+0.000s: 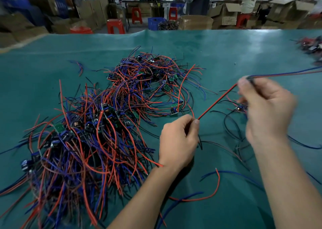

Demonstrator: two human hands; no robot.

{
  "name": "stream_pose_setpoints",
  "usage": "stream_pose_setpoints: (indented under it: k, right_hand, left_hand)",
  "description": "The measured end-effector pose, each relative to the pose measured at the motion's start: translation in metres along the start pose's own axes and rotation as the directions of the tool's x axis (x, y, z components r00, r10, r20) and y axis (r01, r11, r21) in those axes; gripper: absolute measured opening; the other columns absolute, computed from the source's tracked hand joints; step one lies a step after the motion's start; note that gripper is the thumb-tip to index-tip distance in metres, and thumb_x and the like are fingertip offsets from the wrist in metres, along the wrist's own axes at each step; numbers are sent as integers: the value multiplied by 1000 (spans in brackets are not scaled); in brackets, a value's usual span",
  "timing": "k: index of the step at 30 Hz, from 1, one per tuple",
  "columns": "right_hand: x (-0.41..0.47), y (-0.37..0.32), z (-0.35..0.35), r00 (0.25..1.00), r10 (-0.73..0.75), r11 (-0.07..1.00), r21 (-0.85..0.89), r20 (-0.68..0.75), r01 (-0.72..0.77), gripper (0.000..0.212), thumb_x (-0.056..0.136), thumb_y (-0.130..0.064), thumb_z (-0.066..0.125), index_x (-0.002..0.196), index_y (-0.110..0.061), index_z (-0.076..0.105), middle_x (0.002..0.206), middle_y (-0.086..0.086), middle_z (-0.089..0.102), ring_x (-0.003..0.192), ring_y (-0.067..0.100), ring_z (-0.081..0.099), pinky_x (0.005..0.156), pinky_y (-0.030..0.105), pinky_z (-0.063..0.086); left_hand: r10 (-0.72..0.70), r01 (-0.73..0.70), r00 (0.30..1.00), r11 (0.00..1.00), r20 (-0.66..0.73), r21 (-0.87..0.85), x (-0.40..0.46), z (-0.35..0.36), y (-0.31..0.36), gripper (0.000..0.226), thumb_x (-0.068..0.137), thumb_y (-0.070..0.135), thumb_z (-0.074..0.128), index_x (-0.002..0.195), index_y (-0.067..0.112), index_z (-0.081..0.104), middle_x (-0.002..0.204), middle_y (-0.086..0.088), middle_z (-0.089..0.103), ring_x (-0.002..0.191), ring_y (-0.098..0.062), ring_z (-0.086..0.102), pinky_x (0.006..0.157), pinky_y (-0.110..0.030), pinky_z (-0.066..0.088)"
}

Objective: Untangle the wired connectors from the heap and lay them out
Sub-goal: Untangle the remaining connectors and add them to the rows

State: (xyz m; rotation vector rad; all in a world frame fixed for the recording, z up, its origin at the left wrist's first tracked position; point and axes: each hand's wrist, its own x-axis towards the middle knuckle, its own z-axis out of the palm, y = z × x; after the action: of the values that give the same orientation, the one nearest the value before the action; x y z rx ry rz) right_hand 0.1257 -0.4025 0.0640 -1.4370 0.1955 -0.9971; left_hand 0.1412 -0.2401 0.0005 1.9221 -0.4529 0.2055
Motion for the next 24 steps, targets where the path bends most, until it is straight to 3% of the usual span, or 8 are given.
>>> stream_pose_setpoints:
  k: [4, 8, 10, 13, 15, 17, 20, 24]
  right_hand:
    - [9, -48, 7, 992, -84, 989, 111, -89, 94, 11, 94, -19, 70, 84, -24, 69, 68, -14, 67, 62, 5, 58, 60, 24, 47]
    - [2, -88, 46, 933, -19, 971, 229, 358, -68, 12, 92, -13, 71, 82, -15, 75, 73, -2, 70, 62, 10, 61, 54, 20, 48]
    - [-15, -90, 84, 821, 10, 987, 125, 571, -99, 16, 94, -14, 70, 80, -12, 75, 72, 3, 71, 62, 12, 63, 52, 20, 50]
    - [-33, -77, 136, 673, 81, 982, -175, 735, 73, 27, 98, -29, 66, 83, -8, 74, 81, 15, 73, 70, 19, 71, 60, 37, 60]
    - [-31, -55, 145, 641, 142, 864, -410, 754, 291, 26, 96, -37, 66, 86, -14, 75, 83, 9, 74, 80, 24, 72, 78, 44, 59]
    - [-25, -33, 133, 638, 214, 705, -569, 740, 423, 16, 90, -35, 71, 85, -22, 77, 81, -3, 75, 89, 22, 70, 86, 37, 56]
    - [-16, -4, 103, 682, 371, 569, -735, 630, 369, 5, 83, -28, 75, 78, -28, 76, 75, -8, 70, 94, 22, 69, 87, 34, 55]
    - [-9, 18, 79, 713, 392, 555, -767, 582, 322, 20, 79, -31, 80, 68, -38, 65, 70, -11, 61, 91, 24, 67, 84, 34, 53]
  left_hand:
    - [11, -10, 999, 1000, -38, 11, 1, -2, 0, 34, 91, 36, 48, 74, 8, 57, 58, -7, 63, 63, -32, 60, 65, -44, 50]
    - [-3, 3, 998, 1000, -57, 1, 1, -2, 0, 38, 91, 40, 46, 74, 7, 55, 59, -8, 63, 63, -32, 60, 66, -46, 49]
    - [5, -6, 998, 1000, -70, -16, 1, -2, 2, 36, 91, 37, 47, 70, 9, 53, 57, -7, 62, 62, -31, 60, 64, -44, 50]
    - [-13, 10, 990, 1000, -139, -22, 1, -4, 4, 29, 88, 25, 57, 62, 17, 47, 55, 1, 54, 60, -21, 53, 56, -33, 43]
    - [-44, 34, 987, 997, -155, -66, 0, -5, 5, 22, 88, 18, 62, 68, 17, 53, 61, 1, 59, 66, -21, 55, 59, -34, 42]
    - [-80, 61, 981, 992, -175, -107, 0, -7, 6, 23, 87, 25, 60, 67, 16, 53, 62, -4, 59, 69, -25, 55, 58, -37, 40]
    - [-20, 16, 984, 1000, -179, -21, 2, -7, 8, 39, 81, 33, 57, 50, 21, 37, 50, -5, 44, 62, -26, 46, 53, -33, 26]
    - [21, -17, 993, 999, -116, 38, 1, -5, 7, 48, 77, 32, 57, 43, 18, 27, 45, -6, 35, 55, -28, 43, 52, -33, 25]
